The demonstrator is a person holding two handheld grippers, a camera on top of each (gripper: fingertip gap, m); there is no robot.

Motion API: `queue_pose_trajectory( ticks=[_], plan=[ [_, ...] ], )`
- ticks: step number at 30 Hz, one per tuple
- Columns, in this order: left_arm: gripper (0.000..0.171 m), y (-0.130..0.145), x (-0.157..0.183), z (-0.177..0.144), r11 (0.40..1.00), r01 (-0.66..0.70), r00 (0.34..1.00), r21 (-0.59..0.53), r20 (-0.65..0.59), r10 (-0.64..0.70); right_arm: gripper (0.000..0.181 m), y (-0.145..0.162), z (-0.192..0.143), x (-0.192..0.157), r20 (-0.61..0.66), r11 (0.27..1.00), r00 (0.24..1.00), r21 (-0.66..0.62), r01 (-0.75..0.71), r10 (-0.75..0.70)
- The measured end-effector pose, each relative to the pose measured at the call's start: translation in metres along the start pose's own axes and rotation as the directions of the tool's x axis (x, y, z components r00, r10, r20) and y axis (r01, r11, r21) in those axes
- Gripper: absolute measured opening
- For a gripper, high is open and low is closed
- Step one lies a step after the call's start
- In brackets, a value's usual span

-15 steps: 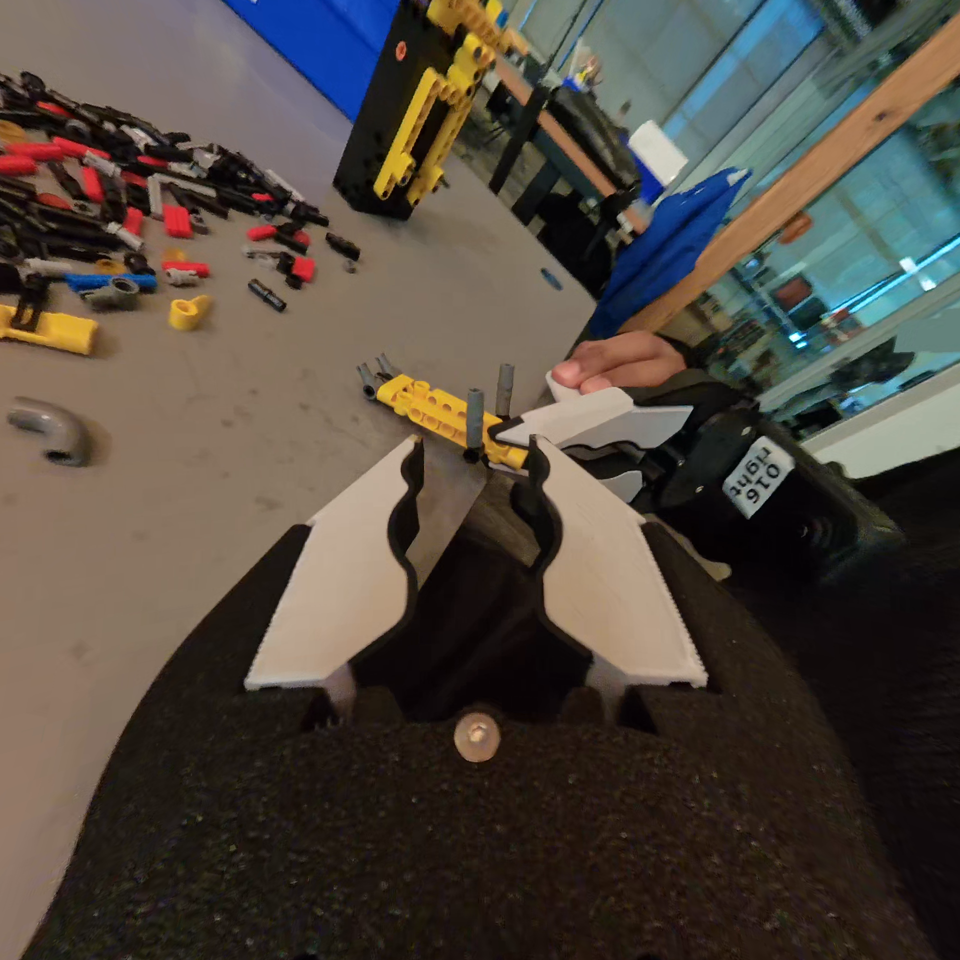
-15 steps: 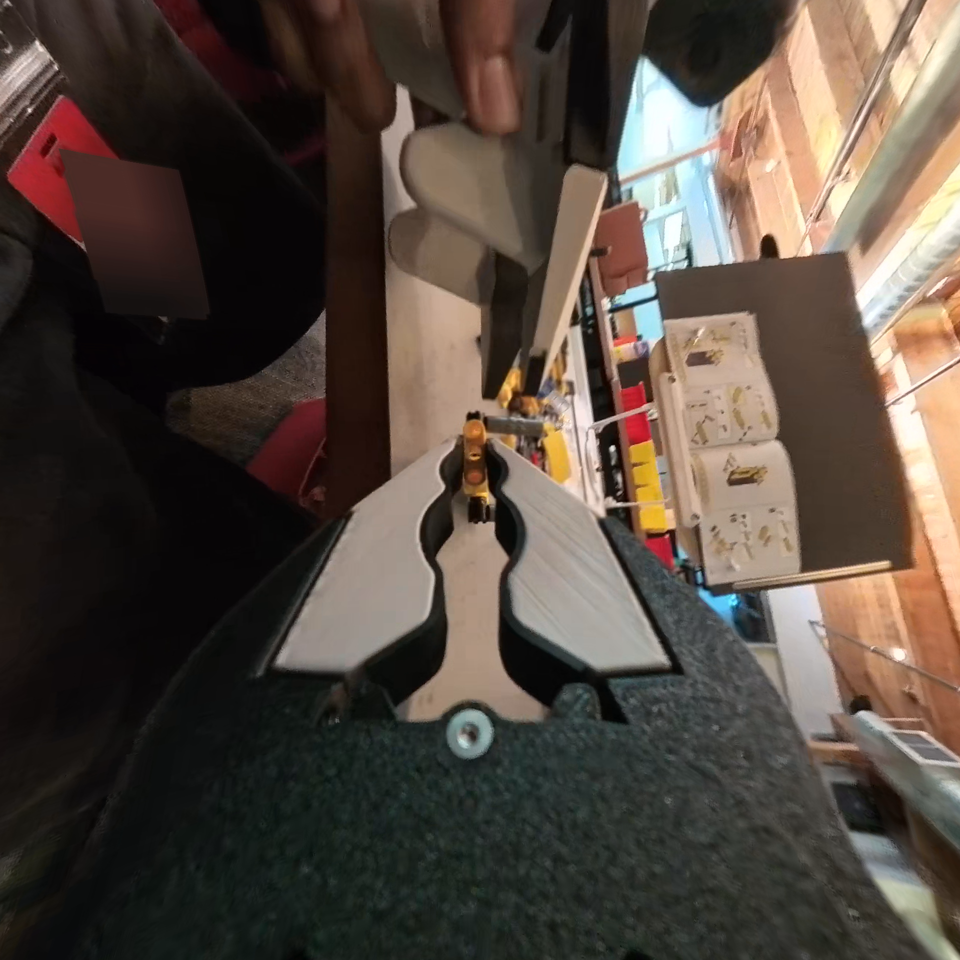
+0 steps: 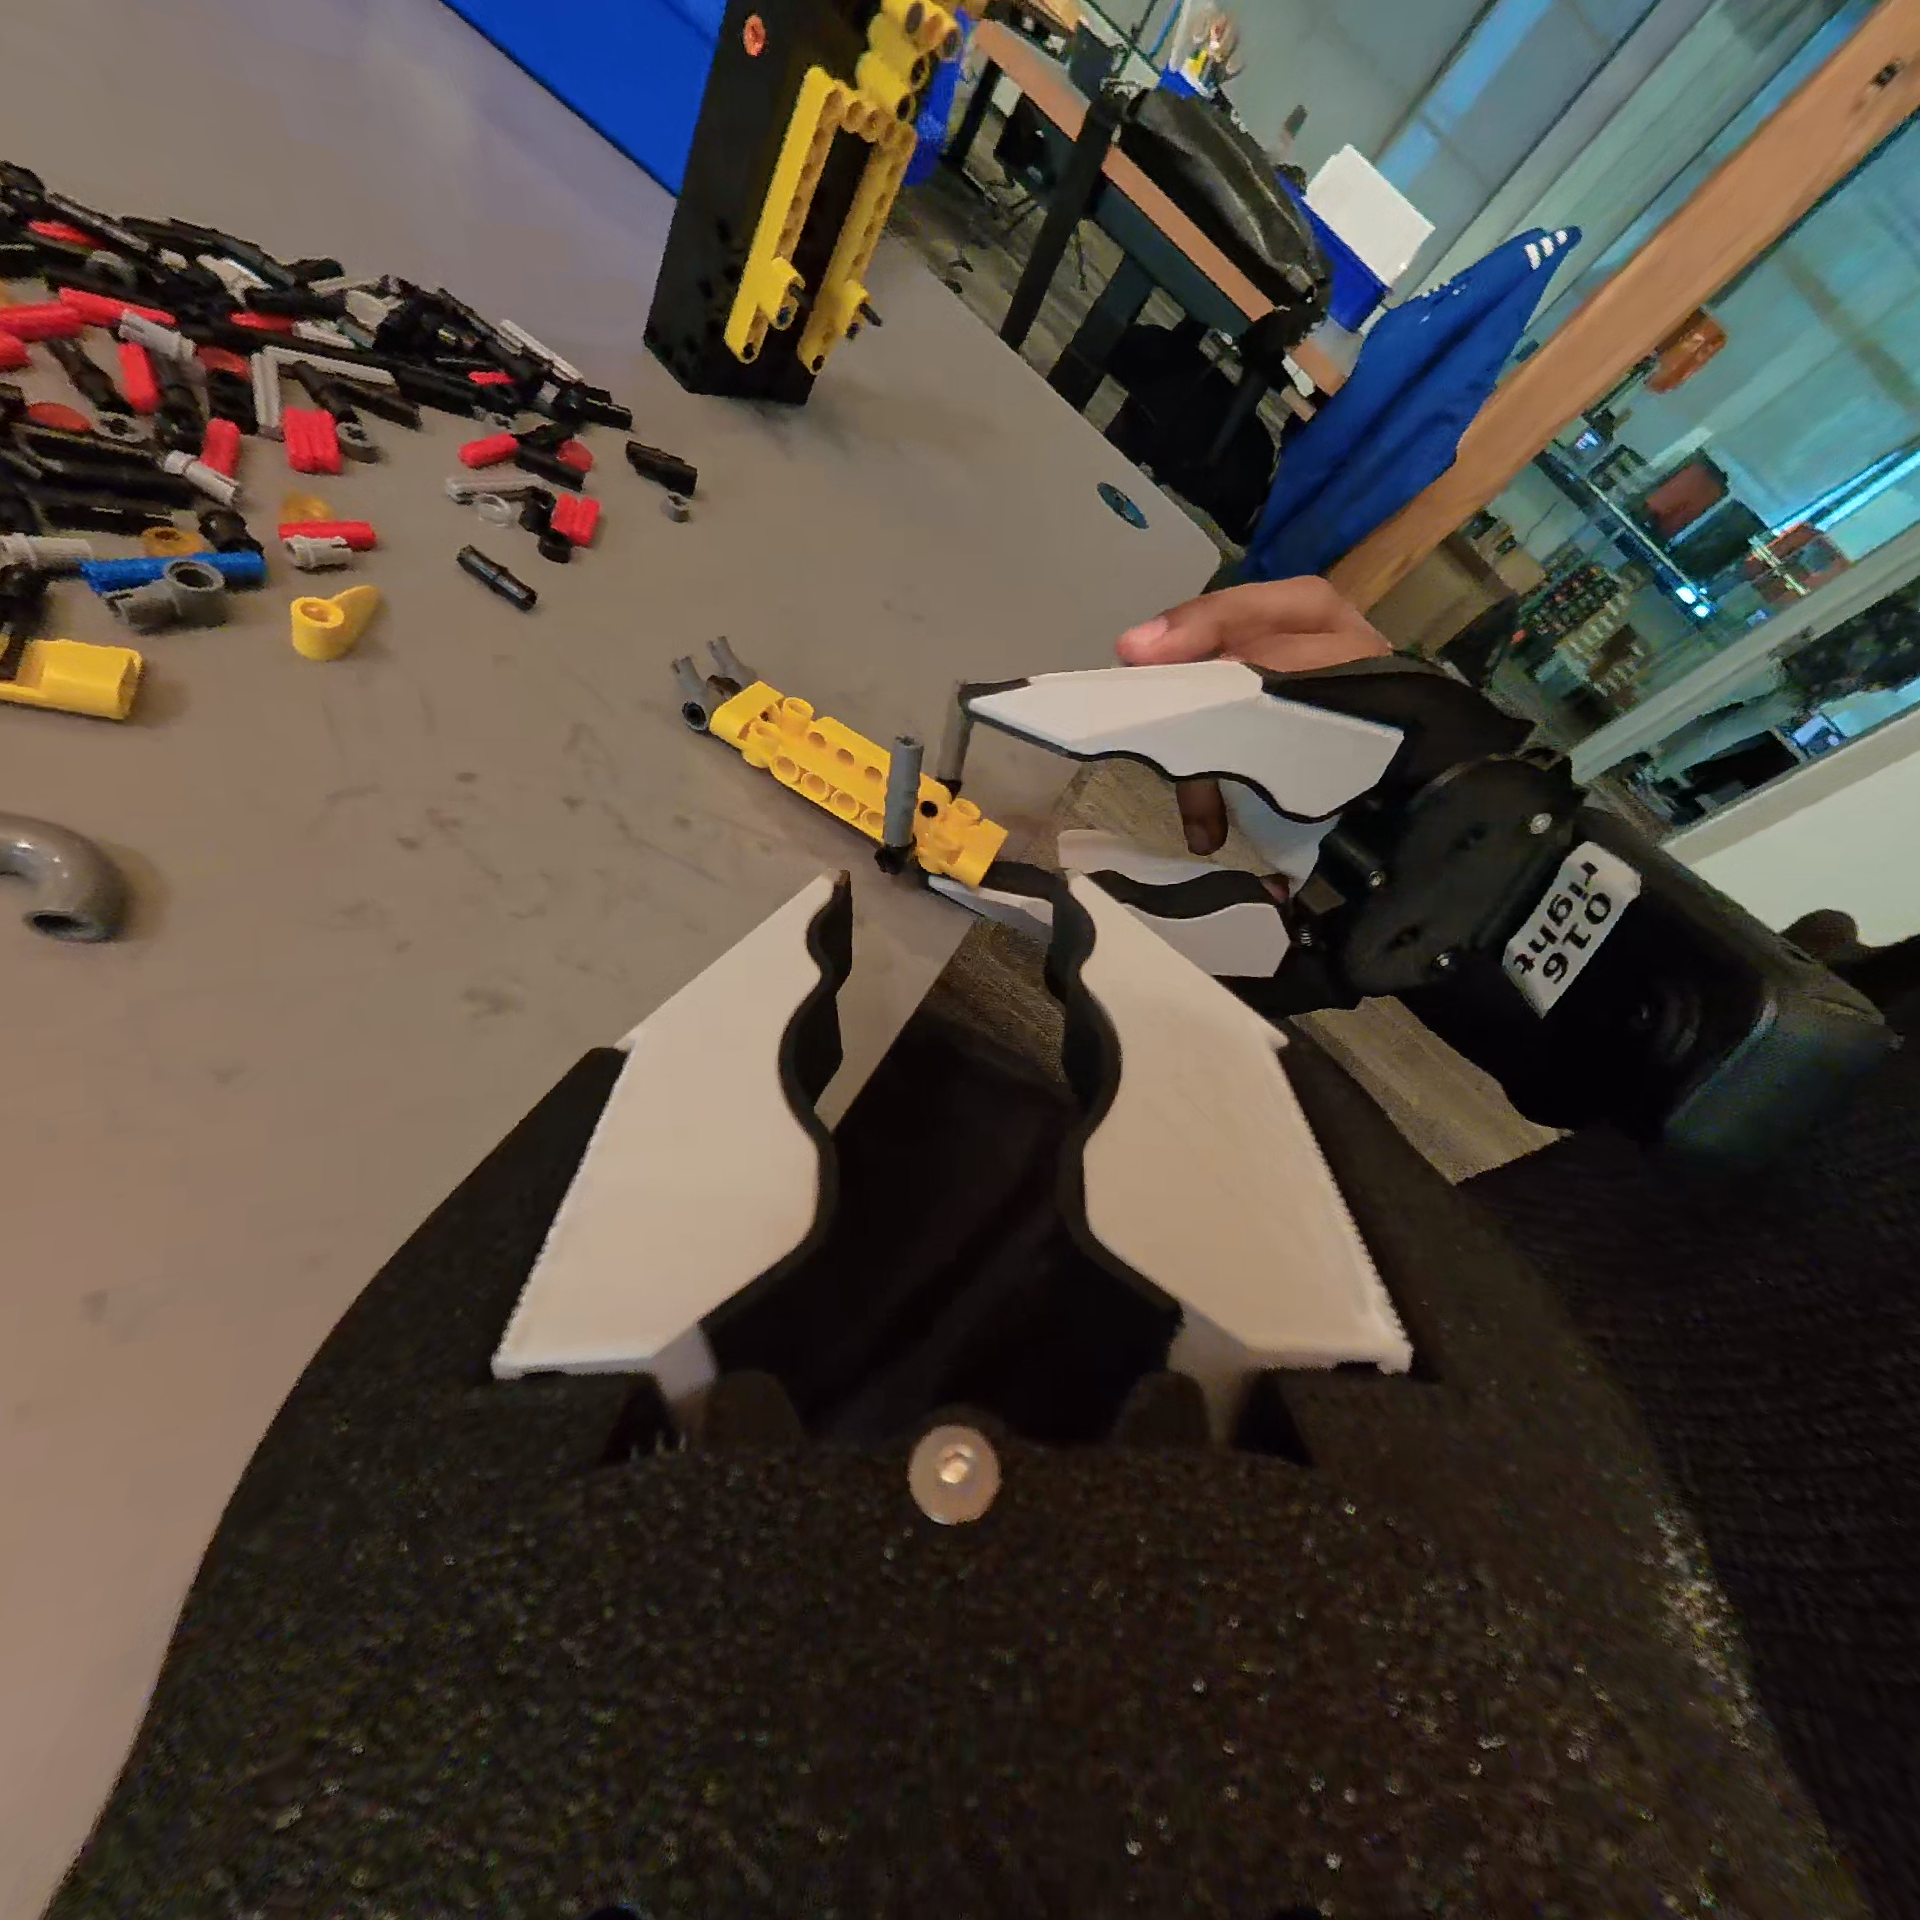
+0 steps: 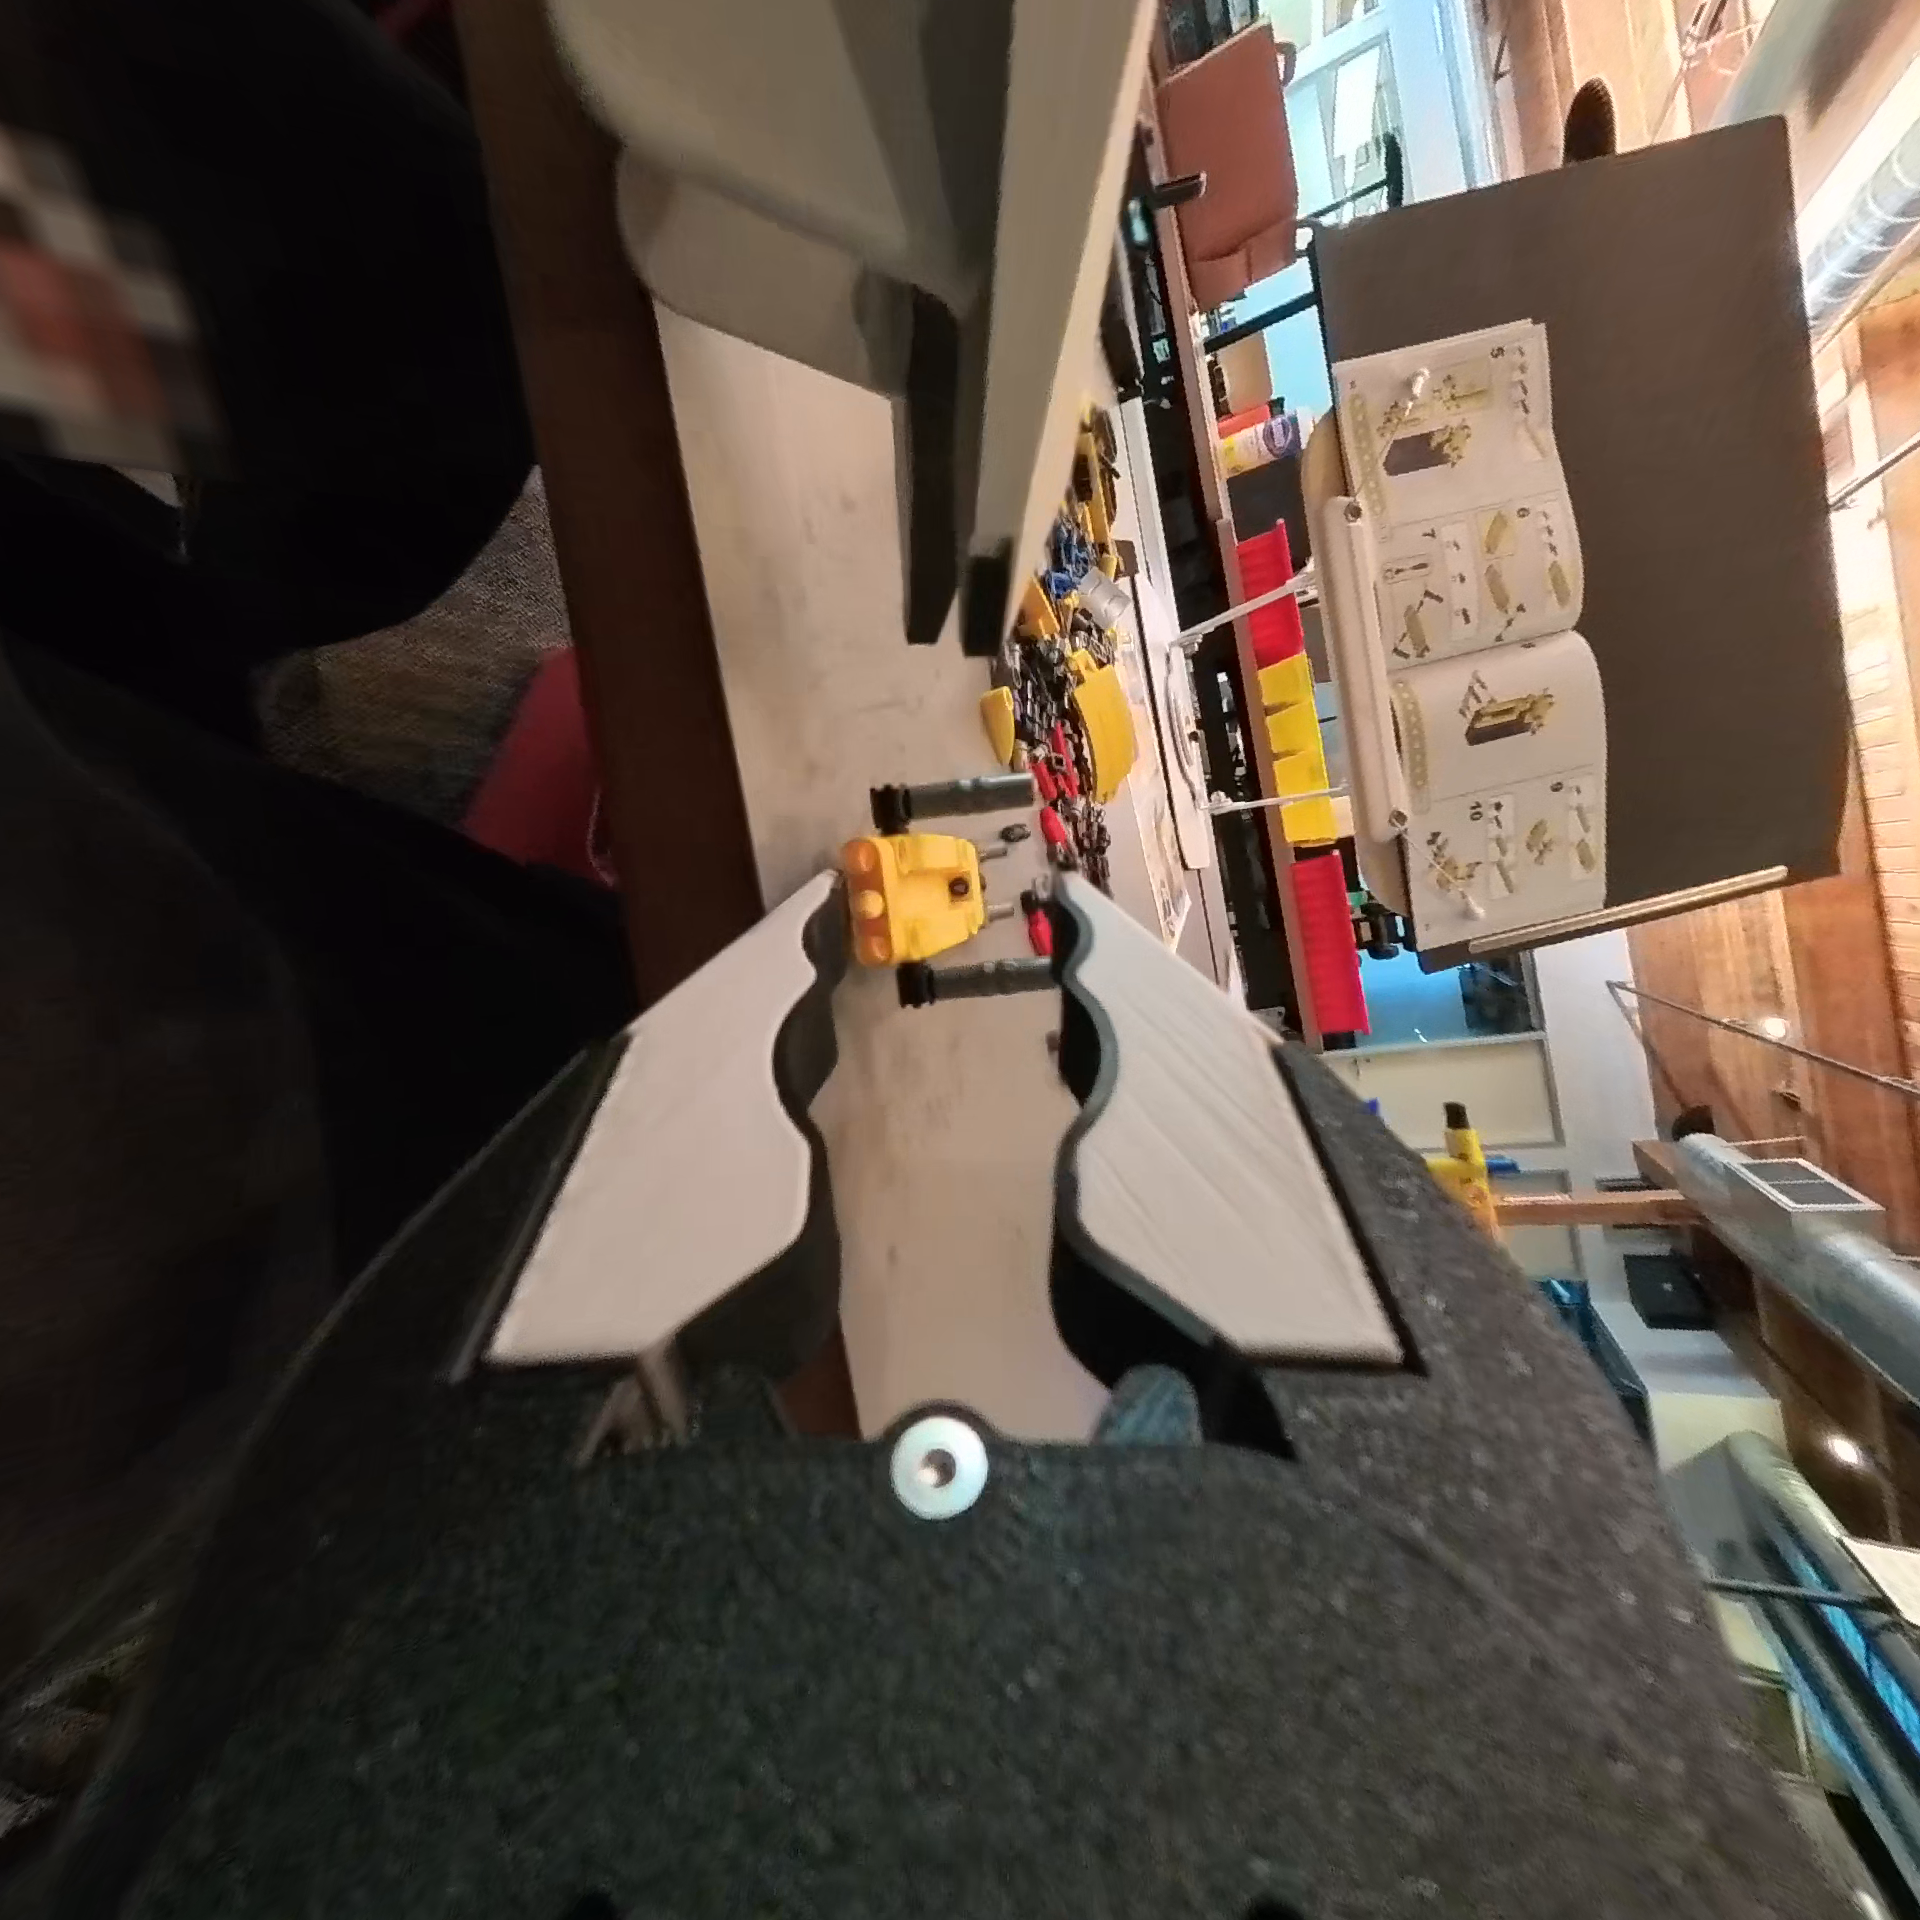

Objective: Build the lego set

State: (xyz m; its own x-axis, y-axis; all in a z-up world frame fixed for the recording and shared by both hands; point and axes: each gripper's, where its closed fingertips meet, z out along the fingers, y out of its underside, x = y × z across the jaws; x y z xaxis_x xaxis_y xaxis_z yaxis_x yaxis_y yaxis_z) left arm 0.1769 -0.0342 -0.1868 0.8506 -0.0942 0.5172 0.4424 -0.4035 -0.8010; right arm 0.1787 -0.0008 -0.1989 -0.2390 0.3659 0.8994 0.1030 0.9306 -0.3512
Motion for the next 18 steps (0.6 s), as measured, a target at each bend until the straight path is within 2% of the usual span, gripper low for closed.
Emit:
queue_pose_trajectory(
  ticks=[7,12,14,18],
  plan=[
    [0.038,0.007,0.004,0.001,0.997,-0.07,0.997,-0.027,0.033,0.071,0.045,-0.002,-0.007,-0.002,0.012,0.993,0.993,-0.033,-0.114,0.114],
    [0.038,0.011,0.002,0.007,0.992,-0.122,0.988,-0.033,0.09,0.125,0.045,-0.006,0.011,-0.001,0.046,0.968,0.971,-0.107,-0.229,0.235],
    [0.038,0.01,-0.012,0.005,0.992,-0.117,0.977,-0.054,0.173,0.125,0.045,-0.014,0.022,-0.001,0.06,0.964,0.969,-0.134,-0.231,0.24],
    [0.038,0.002,-0.02,-0.005,0.997,-0.073,0.975,-0.036,0.205,0.079,0.046,-0.028,0.031,-0.003,0.054,0.97,0.976,-0.136,-0.202,0.211]
  ],
)
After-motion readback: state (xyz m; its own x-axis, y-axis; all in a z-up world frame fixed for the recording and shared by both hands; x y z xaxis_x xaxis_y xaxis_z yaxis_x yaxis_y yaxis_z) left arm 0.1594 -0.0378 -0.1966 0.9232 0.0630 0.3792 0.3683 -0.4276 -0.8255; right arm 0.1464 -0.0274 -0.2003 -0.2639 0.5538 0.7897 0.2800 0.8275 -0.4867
